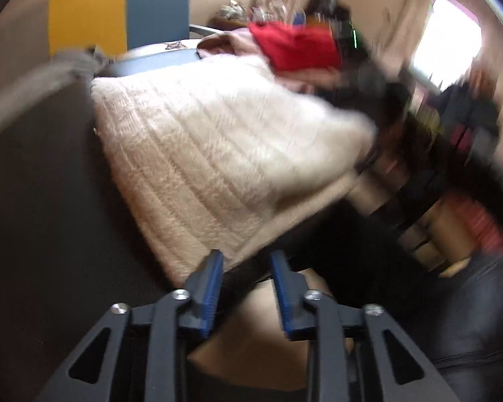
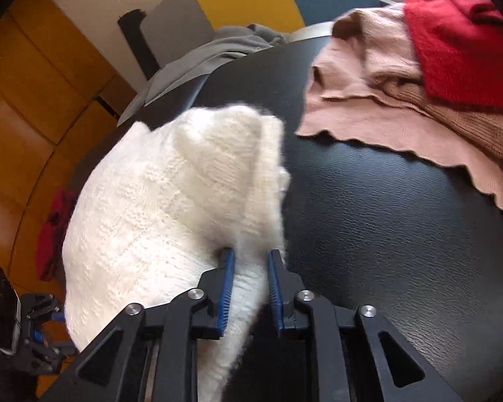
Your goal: Fold clothes
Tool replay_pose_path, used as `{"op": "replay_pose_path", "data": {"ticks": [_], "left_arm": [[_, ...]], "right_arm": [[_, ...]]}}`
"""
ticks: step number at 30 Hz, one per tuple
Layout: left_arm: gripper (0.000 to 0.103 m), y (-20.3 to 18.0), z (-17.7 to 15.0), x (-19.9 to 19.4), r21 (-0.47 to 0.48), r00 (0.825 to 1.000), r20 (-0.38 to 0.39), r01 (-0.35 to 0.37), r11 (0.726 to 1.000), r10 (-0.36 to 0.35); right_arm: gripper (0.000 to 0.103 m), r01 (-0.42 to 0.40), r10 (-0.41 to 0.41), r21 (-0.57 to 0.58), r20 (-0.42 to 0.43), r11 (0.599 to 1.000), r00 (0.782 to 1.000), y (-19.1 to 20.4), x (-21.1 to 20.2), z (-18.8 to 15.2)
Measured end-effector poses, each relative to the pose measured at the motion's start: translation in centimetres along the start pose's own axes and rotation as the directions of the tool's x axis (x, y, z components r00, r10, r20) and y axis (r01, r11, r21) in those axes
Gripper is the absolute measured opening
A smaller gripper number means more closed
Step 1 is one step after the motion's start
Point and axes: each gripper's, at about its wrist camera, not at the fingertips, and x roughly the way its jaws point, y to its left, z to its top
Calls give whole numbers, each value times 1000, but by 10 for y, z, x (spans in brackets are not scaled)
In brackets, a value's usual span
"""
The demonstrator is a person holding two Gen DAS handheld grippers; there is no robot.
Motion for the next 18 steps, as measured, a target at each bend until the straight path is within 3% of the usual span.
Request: {"op": "replay_pose_path", "data": {"ticks": [1, 3, 5, 6, 9, 10, 15, 17, 18], "left_arm": [[29, 6, 4, -11, -38, 998, 54, 45, 998, -43], [30, 17, 13, -27, -92, 987, 145, 76, 993, -62], [30, 27, 24, -33, -129, 979, 198, 77, 989, -51], [30, 32, 30, -33, -145, 977, 212, 73, 987, -41], [31, 41, 46, -23, -167, 975, 221, 62, 984, -24], [31, 44, 53, -17, -166, 976, 216, 57, 984, -20], [31, 48, 84, 10, -159, 982, 190, 44, 986, -14], [31, 49, 98, 16, -157, 980, 199, 47, 986, -15], [31, 48, 103, 19, -155, 979, 202, 49, 987, -17]], "right_arm": [[29, -40, 40, 25, 9, 999, 999, -3, -8, -2], [30, -195, 191, 75, 56, 978, 980, -7, -28, -10], [44, -300, 292, 84, 104, 950, 951, -7, -48, -21], [55, -341, 331, 72, 119, 937, 936, -4, -56, -26], [87, -473, 470, 15, 76, 881, 879, 25, -60, -40], [96, -485, 485, -13, 45, 874, 873, 37, -57, -43], [98, -511, 508, -123, -57, 851, 860, 76, -34, -51], [98, -560, 554, -124, -84, 819, 828, 90, -18, -42], [98, -600, 590, -107, -111, 793, 799, 97, -7, -38]]}}
